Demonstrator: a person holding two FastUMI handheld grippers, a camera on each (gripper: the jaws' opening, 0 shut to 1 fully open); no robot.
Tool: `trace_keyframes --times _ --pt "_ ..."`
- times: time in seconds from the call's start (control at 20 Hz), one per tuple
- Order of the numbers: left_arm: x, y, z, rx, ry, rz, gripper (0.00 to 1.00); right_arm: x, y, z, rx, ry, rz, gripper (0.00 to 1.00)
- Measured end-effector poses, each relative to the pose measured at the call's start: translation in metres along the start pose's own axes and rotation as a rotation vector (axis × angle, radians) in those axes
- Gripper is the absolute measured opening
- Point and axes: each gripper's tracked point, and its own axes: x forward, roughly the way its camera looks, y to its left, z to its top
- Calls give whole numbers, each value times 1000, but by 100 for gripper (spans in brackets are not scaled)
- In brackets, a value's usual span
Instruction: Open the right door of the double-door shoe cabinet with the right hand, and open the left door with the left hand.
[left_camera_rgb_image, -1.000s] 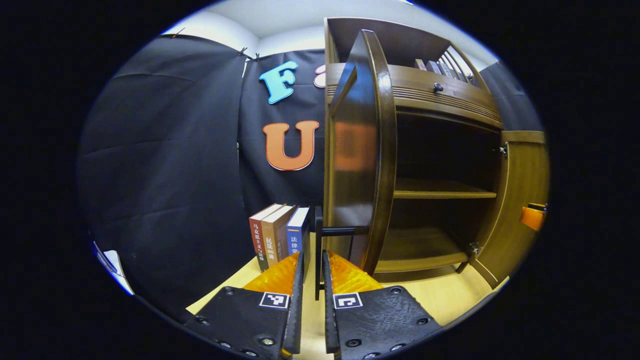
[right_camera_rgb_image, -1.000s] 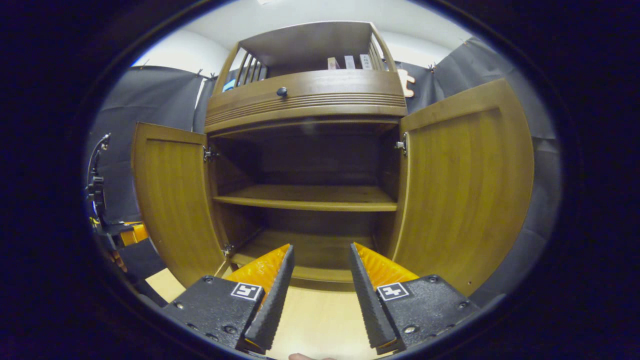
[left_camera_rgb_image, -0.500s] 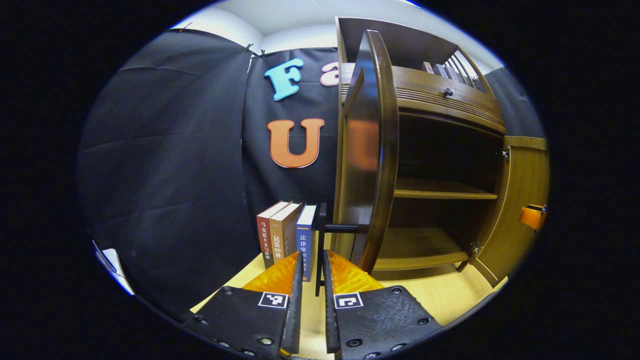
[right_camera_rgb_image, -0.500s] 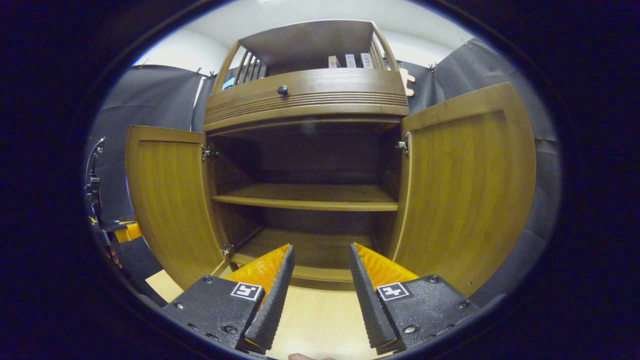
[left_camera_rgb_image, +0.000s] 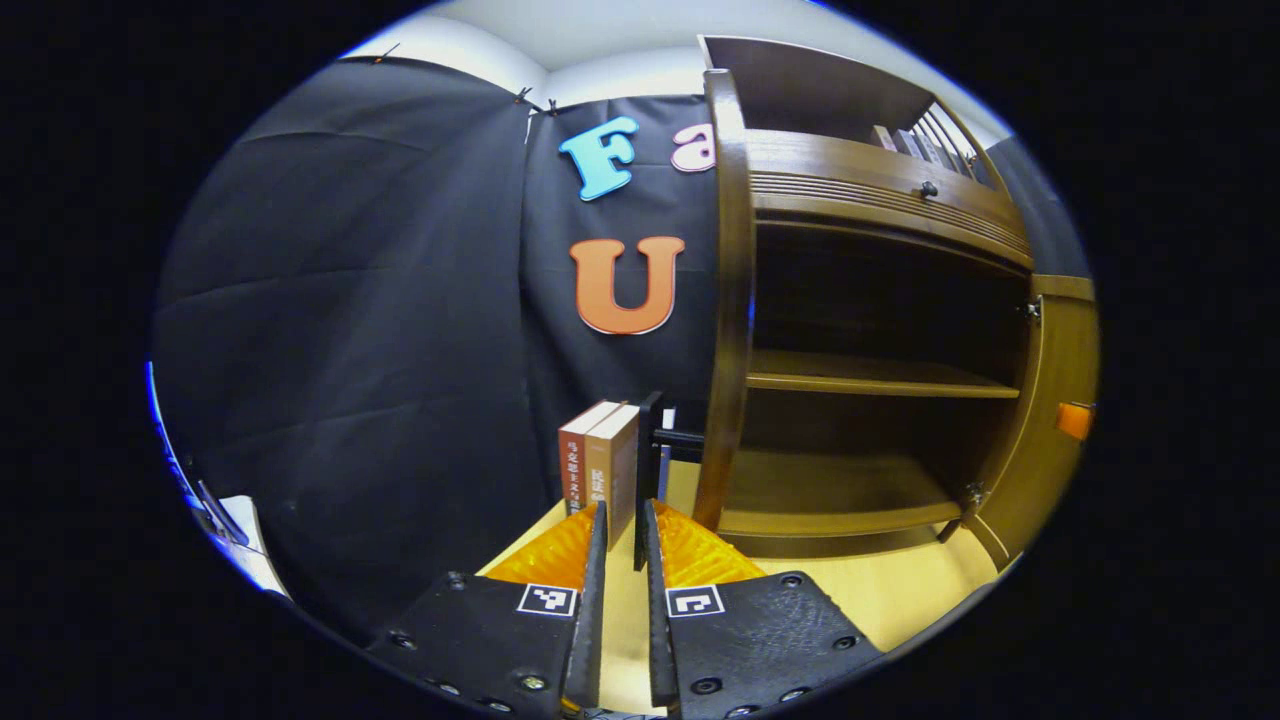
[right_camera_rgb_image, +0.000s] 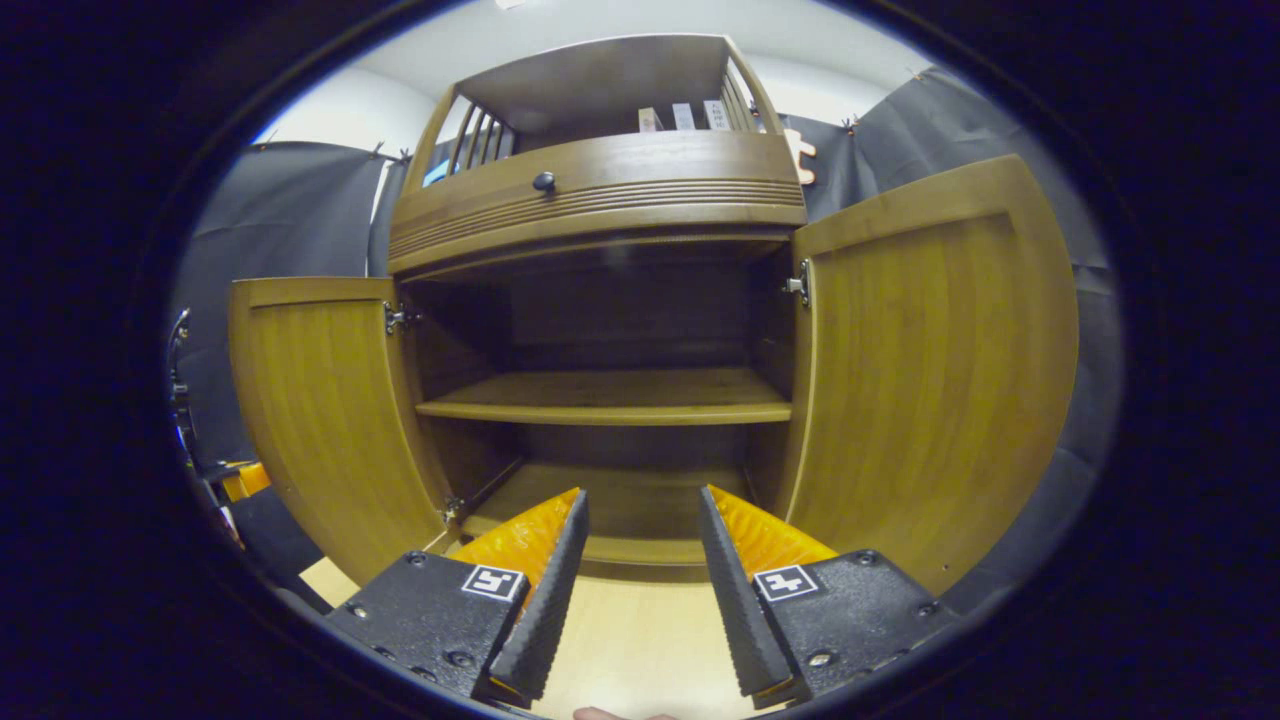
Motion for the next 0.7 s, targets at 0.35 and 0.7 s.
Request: trace_keyframes --times 0.35,0.7 --pt "-28 9 47 -140 -104 58 19 0 3 17 -10 -39 -29 75" --pt "-37 -63 89 -6 -190 -63 55 -7 8 45 -3 -88 -11 82"
